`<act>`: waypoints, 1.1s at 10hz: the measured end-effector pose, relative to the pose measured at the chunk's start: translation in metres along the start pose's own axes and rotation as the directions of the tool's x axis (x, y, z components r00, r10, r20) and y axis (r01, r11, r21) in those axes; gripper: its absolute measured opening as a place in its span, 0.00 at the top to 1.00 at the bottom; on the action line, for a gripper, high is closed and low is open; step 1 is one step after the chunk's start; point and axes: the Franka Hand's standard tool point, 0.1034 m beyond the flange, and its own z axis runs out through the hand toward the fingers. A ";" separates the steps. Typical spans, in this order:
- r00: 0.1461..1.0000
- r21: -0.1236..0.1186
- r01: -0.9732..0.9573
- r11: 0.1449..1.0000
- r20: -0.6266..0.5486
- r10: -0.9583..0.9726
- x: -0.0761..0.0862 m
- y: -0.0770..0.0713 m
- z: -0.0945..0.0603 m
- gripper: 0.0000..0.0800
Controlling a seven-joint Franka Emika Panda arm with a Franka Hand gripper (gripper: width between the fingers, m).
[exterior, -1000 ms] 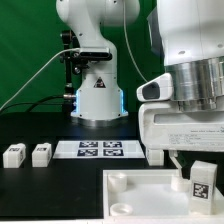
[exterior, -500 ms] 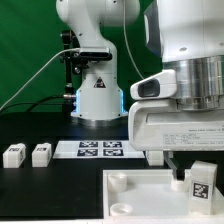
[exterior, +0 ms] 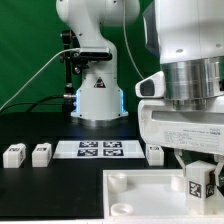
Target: Assemble one leg
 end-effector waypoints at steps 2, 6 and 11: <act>0.955 0.010 -0.295 0.955 0.016 0.295 0.002 -0.001 0.001 0.63; 0.860 0.002 -0.510 0.860 0.027 0.509 0.000 -0.003 0.002 0.63; 0.985 -0.001 0.170 0.985 0.011 -0.170 0.001 0.000 0.002 0.20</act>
Offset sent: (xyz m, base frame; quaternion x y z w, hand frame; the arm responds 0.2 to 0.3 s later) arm 0.0194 0.0074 0.0017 0.0009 -0.0029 0.3762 0.9265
